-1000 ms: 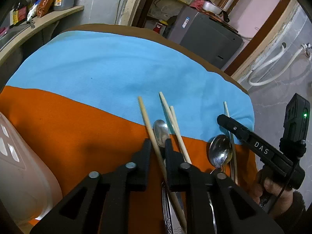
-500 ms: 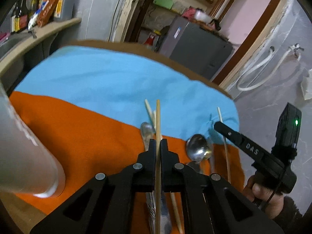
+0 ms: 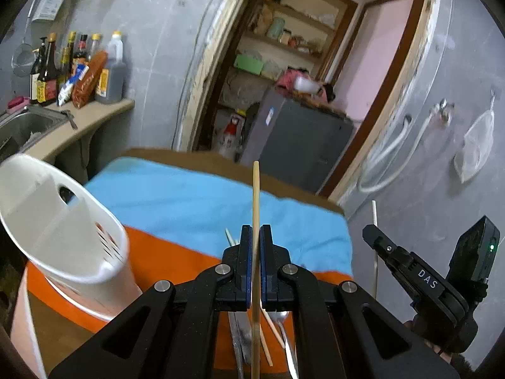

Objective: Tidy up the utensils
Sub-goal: 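Lift both chopsticks and drop them into the white caddy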

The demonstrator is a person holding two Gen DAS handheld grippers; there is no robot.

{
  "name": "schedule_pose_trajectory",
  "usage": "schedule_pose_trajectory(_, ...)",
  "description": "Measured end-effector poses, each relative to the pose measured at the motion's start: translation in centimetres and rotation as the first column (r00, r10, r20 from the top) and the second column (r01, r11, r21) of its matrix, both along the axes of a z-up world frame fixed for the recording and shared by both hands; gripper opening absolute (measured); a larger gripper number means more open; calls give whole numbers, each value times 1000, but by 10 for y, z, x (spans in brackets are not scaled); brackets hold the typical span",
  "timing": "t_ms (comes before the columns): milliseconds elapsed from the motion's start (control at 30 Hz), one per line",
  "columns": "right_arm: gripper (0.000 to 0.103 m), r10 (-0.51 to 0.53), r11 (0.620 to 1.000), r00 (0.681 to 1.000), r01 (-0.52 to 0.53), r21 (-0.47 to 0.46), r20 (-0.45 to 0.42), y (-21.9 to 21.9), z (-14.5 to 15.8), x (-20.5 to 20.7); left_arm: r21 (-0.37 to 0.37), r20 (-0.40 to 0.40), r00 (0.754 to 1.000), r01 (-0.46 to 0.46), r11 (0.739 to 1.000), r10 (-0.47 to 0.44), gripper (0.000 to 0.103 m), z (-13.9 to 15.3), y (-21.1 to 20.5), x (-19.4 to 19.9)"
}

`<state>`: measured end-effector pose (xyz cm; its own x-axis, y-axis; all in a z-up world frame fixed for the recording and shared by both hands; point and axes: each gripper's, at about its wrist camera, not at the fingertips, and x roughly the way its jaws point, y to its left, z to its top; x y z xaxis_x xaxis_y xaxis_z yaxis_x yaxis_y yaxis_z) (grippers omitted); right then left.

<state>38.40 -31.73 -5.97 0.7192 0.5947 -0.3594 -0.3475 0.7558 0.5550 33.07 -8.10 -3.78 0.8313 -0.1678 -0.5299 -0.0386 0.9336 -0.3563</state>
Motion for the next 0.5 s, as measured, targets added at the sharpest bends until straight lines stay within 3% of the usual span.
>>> schedule_pose_trajectory(267, 2, 6, 996, 990, -18, 87, 142, 37, 55, -7, -91, 102, 993, -46, 995, 55, 2, 44, 76, -4)
schedule_pose_trajectory(500, 2, 8, 983, 975, -49, 179, 220, 107, 86, -14, -135, 166, 982, -71, 988, 93, 2, 65, 163, -3)
